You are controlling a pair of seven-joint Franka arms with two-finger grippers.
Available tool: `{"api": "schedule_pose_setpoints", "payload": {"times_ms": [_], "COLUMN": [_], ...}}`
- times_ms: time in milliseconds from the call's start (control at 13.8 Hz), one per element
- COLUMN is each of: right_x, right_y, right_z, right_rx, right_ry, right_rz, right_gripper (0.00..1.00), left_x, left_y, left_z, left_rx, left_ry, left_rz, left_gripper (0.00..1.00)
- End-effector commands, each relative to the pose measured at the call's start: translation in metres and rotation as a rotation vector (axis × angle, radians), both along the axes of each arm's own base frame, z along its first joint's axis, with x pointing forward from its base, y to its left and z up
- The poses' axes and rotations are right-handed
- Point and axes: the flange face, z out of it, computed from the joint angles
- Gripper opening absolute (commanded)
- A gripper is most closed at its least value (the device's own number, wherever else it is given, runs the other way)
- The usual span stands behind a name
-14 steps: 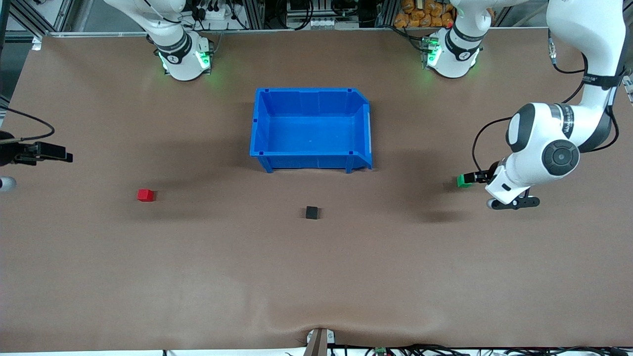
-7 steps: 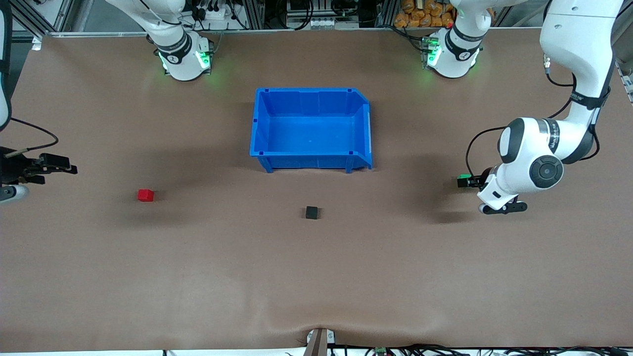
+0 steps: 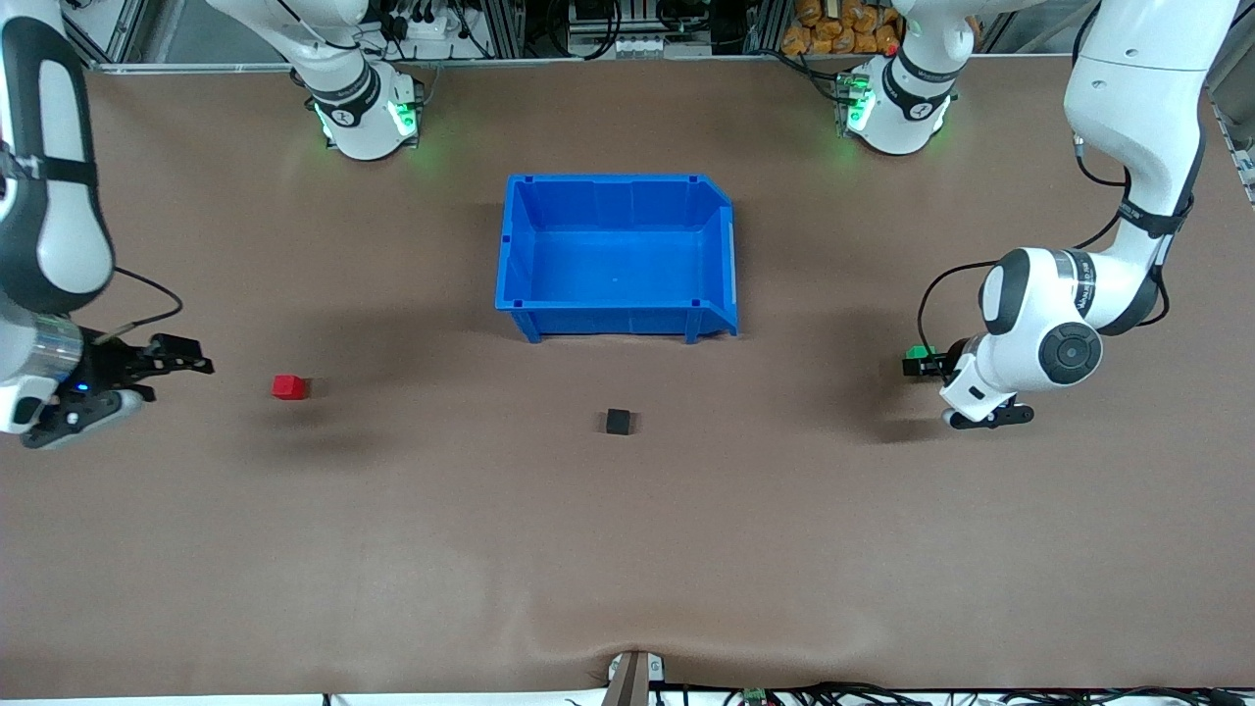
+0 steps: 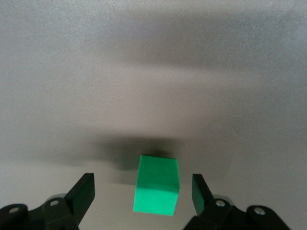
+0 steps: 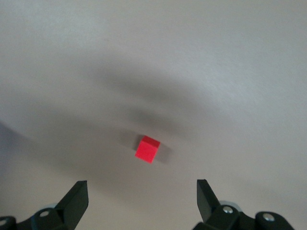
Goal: Attach green and red cubes to black cube
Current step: 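Grasp the green cube with the left gripper while the right gripper reaches the red cube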
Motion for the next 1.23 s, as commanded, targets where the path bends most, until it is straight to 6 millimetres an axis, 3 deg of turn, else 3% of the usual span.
{"api": "schedule_pose_setpoints", "payload": {"times_ms": [0,145,361,651,867,1084,1157], "right_x": [-0.016,-0.026,-0.026,-0.014,-0.018,-0.023,-0.027], "right_y": [0.0,0.005,0.016,0.034,0.035,0.039,0.04], "right_z": [-0.039,-0.073,-0.092,-0.122,-0.151,-0.18,-0.192], "right_rx": [0.021,0.006,-0.035,-0.153,-0.212,-0.221,-0.225], "right_ry": [-0.013,-0.01,0.06,0.065,0.099,0.145,0.166], "right_rz": [0.031,-0.006,-0.271,-0.421,-0.448,-0.433,-0.429], "right_gripper": [1.0,1.0,1.0,1.0,1.0,1.0,1.0], "left_x": [-0.001,-0.002,-0.002,-0.003,-0.003,-0.002,-0.002], "left_y": [0.0,0.0,-0.001,-0.003,-0.003,-0.004,-0.003], "left_z": [-0.005,-0.007,-0.011,-0.015,-0.015,-0.013,-0.011], "left_rx": [-0.006,-0.006,-0.008,-0.01,-0.011,-0.033,-0.039], "left_ry": [0.0,0.005,0.009,0.009,0.009,0.009,0.007], "left_rz": [0.017,0.017,0.016,0.014,0.014,0.048,0.06], "left_gripper": [0.86,0.85,0.78,0.62,0.42,0.0,0.0]}}
